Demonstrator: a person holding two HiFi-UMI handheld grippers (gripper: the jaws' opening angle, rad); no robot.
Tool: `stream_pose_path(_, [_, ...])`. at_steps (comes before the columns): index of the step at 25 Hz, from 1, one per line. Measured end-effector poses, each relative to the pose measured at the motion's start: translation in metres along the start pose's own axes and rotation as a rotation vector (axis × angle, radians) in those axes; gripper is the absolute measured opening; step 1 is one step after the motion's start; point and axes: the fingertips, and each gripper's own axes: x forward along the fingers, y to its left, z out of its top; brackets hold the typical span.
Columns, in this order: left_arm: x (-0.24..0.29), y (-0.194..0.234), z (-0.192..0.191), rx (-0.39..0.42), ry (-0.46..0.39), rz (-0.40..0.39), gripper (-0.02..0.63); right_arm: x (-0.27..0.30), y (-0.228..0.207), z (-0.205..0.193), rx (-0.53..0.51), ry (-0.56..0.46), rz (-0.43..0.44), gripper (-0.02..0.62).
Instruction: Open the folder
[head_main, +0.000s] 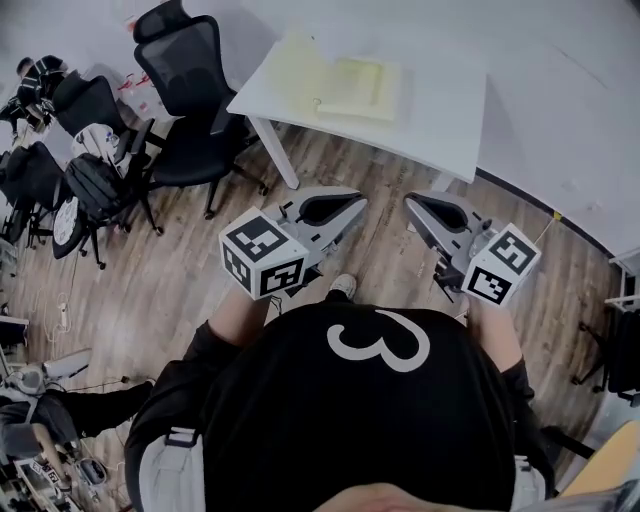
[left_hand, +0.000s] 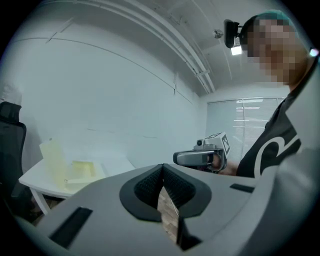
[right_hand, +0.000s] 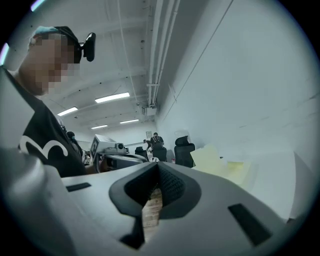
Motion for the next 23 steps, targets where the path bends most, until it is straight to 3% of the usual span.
stream_pose_path(10, [-0.003, -0.014, 0.012, 0.045, -0.022, -0.002, 0.017, 0.0, 0.017, 0.009, -0.037, 0.004, 0.044, 0.025])
stream_pose_path(23, [0.046, 0.015, -0.013, 0.052, -0.006, 0.005, 0.017, 0.002, -0.04, -0.02, -0.02, -0.011, 0.061, 0.025])
